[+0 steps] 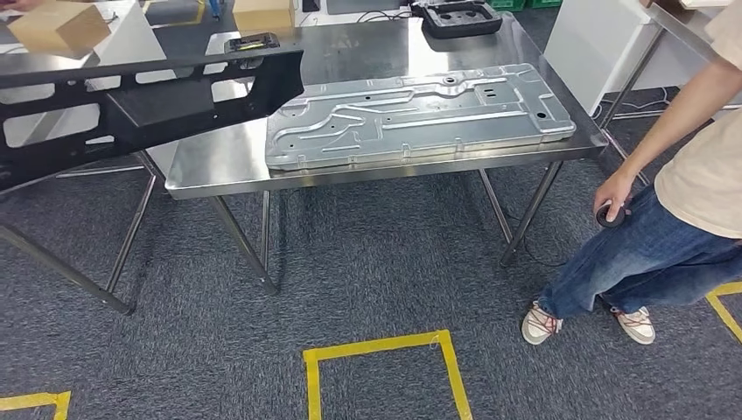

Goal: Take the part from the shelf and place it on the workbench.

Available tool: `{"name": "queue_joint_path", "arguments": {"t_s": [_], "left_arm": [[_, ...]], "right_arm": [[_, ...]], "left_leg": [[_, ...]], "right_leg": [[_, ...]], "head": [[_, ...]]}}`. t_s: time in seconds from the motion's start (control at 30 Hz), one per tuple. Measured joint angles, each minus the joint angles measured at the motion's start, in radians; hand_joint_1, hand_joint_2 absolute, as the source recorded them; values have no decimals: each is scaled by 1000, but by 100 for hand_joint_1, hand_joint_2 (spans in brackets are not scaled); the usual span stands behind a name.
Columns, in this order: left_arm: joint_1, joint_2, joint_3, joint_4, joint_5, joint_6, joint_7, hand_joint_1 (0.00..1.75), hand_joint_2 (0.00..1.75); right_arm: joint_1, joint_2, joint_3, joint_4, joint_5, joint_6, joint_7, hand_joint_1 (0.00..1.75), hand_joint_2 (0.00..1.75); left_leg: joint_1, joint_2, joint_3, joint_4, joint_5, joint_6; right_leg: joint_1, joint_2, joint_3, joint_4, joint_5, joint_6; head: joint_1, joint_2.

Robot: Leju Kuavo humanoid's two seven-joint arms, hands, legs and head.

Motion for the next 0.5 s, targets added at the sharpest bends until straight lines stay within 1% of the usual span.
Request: {"name": "queue_joint_path", "arguments": {"t_s": [0.03,0.07,0.13,0.17,0.2,0.23,0.27,0.3,0.33,0.37,0.4,0.43,0.47,0.5], "left_arm": [[0,0,0,0,1,0,-1,175,175],[0,0,0,0,2,-1,-1,175,175],[0,0,1,0,4,-2,-1,175,175],[-1,0,1,0,4,-3,-1,175,175],[-2,0,1,0,4,-4,-2,175,175],[-2,0,1,0,4,-4,-2,175,175],[-2,0,0,0,4,-5,-2,175,175],[-1,0,0,0,5,-7,-2,175,175],[0,0,-1,0,6,-10,-2,175,175],[0,0,-1,0,7,-13,-3,175,175],[-1,0,-1,0,8,-15,-4,175,175],[-2,0,-1,0,10,-17,-6,175,175],[-4,0,-1,0,12,-17,-8,175,175],[-7,0,-1,0,14,-18,-10,175,175]], "right_arm": [[0,0,1,0,0,0,0,0,0],[-1,-1,2,0,0,0,0,0,0],[-2,0,3,0,0,0,0,0,0],[-2,0,4,0,1,0,0,0,0],[-2,0,4,0,2,0,0,0,0],[-2,0,4,0,2,0,0,0,0],[-1,0,4,0,3,0,0,0,0],[-1,0,4,0,3,0,0,0,0],[-1,0,4,0,3,0,0,0,0],[-1,0,5,0,3,0,0,0,0],[-1,0,5,0,3,0,0,0,0],[-1,0,5,0,3,0,0,0,0],[-2,0,5,0,3,0,0,0,0],[-2,0,5,0,3,0,0,0,0]], "left_leg": [[-1,-2,-2,4,-4,-5],[-1,-3,-3,6,-6,-8],[3,-1,-4,12,-13,-14],[6,0,-13,34,-27,-18],[8,2,-32,79,-52,-24],[10,4,-61,143,-85,-31],[12,6,-98,219,-118,-36],[14,6,-130,284,-140,-39],[15,7,-149,317,-145,-41],[15,7,-147,309,-130,-40],[16,9,-125,257,-99,-39],[16,12,-86,178,-61,-35],[14,16,-50,102,-32,-32],[10,19,-24,46,-12,-28]], "right_leg": [[1,3,8,-19,4,-5],[4,3,8,-20,2,-12],[4,0,9,-21,4,-24],[2,-1,10,-22,5,-30],[0,-3,10,-23,5,-34],[0,-3,10,-23,5,-36],[0,-3,10,-23,5,-38],[0,-4,10,-23,4,-38],[0,-4,10,-23,4,-38],[-1,-4,11,-23,3,-38],[-1,-4,13,-23,3,-37],[-1,-4,15,-23,2,-36],[0,-4,17,-23,1,-33],[1,-4,18,-24,0,-30]], "head": [[0,0],[0,0],[0,0],[-1,0],[-1,0],[-2,0],[-2,0],[-3,0],[-3,0],[-3,0],[-3,0],[-3,0],[-2,0],[-2,0]]}}
